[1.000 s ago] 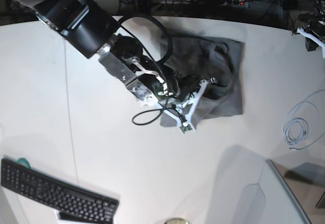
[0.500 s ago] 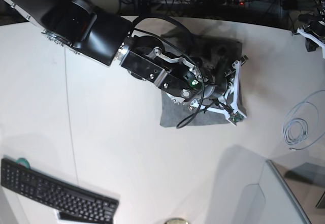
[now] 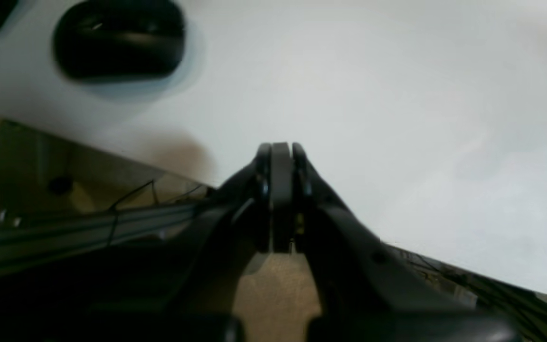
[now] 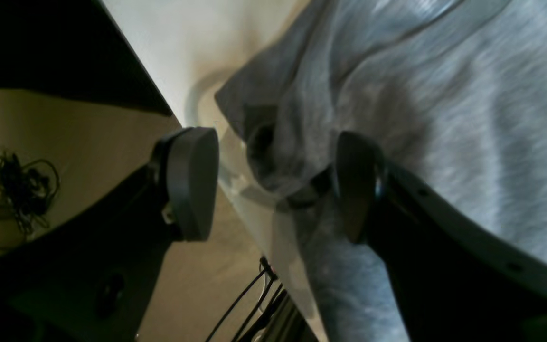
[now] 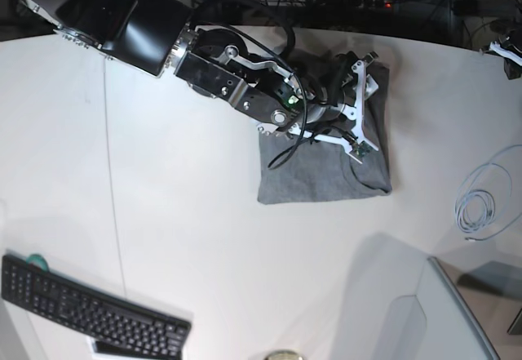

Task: Layout the t-shirt on the table in an organized manner, then fold the t-shirt properly
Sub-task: 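Smooth the folded t-shirt edge with the right gripper toward the collar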

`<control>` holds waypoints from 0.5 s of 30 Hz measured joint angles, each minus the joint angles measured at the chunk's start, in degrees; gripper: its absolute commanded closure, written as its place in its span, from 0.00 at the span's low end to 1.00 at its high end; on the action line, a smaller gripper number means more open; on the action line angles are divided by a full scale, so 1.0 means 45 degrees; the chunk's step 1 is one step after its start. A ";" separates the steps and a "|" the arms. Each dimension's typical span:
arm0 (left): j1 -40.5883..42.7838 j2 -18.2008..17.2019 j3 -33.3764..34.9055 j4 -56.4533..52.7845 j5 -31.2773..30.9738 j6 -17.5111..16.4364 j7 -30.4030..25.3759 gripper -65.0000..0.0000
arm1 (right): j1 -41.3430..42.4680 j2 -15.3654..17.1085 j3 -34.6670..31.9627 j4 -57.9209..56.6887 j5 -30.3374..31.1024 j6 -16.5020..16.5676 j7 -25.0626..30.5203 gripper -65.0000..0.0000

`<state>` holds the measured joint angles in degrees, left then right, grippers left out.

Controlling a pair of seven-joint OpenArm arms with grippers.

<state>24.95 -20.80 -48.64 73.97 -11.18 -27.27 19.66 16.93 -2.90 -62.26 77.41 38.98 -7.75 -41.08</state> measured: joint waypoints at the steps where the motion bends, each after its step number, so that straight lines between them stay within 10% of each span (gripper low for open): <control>1: 0.0019 -0.0005 -0.0005 0.0000 0.0005 0.0015 0.0015 1.00 | 0.0019 -0.0078 0.0000 -0.0253 0.0000 0.0024 0.0019 0.43; 15: 0.0039 0.0034 -0.0024 0.0000 0.0044 0.0024 0.0019 1.00 | 0.0214 -0.0704 -0.0806 -0.2030 -0.0097 0.0641 0.0777 0.42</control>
<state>25.12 -20.64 -48.75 73.97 -10.98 -27.16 19.75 17.89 -6.07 -65.89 68.27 38.54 -4.86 -37.58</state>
